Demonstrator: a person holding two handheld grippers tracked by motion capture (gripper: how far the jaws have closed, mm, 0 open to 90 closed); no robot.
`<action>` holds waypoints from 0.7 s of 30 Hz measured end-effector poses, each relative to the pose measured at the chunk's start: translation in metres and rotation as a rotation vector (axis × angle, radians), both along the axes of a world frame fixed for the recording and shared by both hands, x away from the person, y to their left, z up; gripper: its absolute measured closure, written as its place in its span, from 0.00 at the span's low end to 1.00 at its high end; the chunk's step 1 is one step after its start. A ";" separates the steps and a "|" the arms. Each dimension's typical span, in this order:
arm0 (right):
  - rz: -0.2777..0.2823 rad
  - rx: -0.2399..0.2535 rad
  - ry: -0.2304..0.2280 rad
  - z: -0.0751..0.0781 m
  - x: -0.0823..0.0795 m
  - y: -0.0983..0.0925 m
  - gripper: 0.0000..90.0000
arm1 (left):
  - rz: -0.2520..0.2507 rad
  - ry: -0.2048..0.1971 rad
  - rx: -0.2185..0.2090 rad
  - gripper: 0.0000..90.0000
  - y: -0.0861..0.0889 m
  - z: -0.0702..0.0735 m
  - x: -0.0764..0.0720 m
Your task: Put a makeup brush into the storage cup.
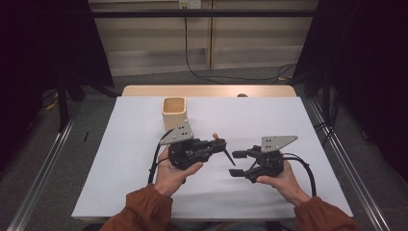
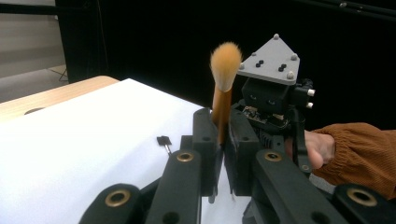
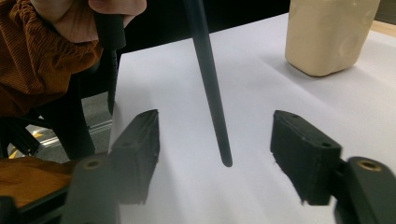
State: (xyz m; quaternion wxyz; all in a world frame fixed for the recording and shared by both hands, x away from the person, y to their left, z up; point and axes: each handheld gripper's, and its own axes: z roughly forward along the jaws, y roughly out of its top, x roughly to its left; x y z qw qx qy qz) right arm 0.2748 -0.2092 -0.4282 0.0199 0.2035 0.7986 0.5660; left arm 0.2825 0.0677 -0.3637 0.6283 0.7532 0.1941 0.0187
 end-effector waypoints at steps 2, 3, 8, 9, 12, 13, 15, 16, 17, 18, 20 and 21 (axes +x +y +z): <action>-0.011 0.001 0.001 0.000 0.000 0.000 0.26 | -0.001 0.001 0.008 0.94 0.000 0.000 0.000; -0.018 0.003 0.001 0.000 0.000 0.000 0.24 | 0.001 0.000 0.010 0.94 0.000 -0.001 0.000; -0.041 0.003 0.010 0.000 0.001 -0.001 0.17 | 0.006 0.000 0.009 0.94 0.001 -0.001 0.001; -0.046 0.009 0.013 0.000 0.001 -0.001 0.16 | 0.007 0.000 0.009 0.94 0.001 -0.001 0.001; -0.066 0.007 0.010 0.000 0.001 -0.001 0.10 | 0.008 0.000 0.009 0.94 0.002 0.000 0.002; -0.072 0.010 0.009 0.000 0.001 -0.001 0.09 | 0.008 0.001 0.008 0.94 0.002 0.000 0.002; -0.084 0.013 0.003 0.001 0.001 -0.002 0.06 | 0.010 0.000 0.010 0.94 0.003 0.000 0.003; -0.088 0.011 0.002 0.001 0.001 -0.003 0.04 | 0.011 0.001 0.010 0.94 0.003 0.000 0.003; -0.091 0.013 0.004 0.001 0.001 -0.003 0.04 | 0.011 0.001 0.011 0.94 0.003 0.000 0.003; -0.093 0.013 -0.001 0.001 0.001 -0.004 0.03 | 0.013 -0.001 0.011 0.94 0.004 0.000 0.003; -0.097 0.016 -0.003 0.002 0.000 -0.004 0.03 | 0.017 0.001 0.010 0.94 0.004 0.000 0.003; -0.100 0.015 -0.005 0.002 0.000 -0.004 0.03 | 0.017 0.000 0.011 0.94 0.005 0.000 0.003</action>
